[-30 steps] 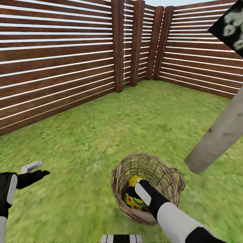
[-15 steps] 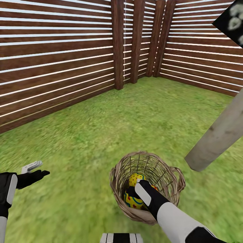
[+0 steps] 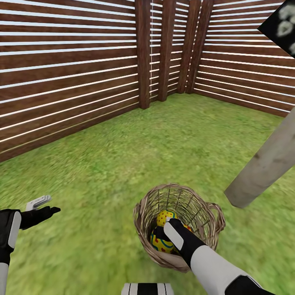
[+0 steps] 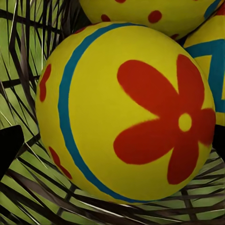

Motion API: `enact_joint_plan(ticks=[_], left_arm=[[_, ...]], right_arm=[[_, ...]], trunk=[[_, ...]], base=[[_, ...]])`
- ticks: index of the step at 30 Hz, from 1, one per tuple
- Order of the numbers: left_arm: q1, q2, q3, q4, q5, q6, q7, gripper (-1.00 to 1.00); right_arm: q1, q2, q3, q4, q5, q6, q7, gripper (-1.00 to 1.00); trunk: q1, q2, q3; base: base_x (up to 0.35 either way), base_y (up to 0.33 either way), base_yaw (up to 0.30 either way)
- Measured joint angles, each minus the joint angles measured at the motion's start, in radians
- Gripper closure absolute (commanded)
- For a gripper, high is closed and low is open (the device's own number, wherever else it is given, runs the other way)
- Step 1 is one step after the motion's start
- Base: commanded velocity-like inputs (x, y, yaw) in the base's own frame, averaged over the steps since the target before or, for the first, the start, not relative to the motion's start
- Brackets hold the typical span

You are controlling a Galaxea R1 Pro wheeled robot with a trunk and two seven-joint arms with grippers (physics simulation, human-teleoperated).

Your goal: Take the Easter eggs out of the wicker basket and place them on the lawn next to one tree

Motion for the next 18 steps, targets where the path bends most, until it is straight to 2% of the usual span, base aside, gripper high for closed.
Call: enact_joint_plan(ticks=[18], left_arm=[[0.0, 0.0, 0.0, 0.0, 0.0, 0.0, 0.0, -1.0]], right_arm=[[0.0, 0.0, 0.0, -0.001, -0.001, -0.003, -0.011, -1.0]], trunk=[[0.0, 0.0, 0.0]], base=[[0.0, 0.0, 0.0]])
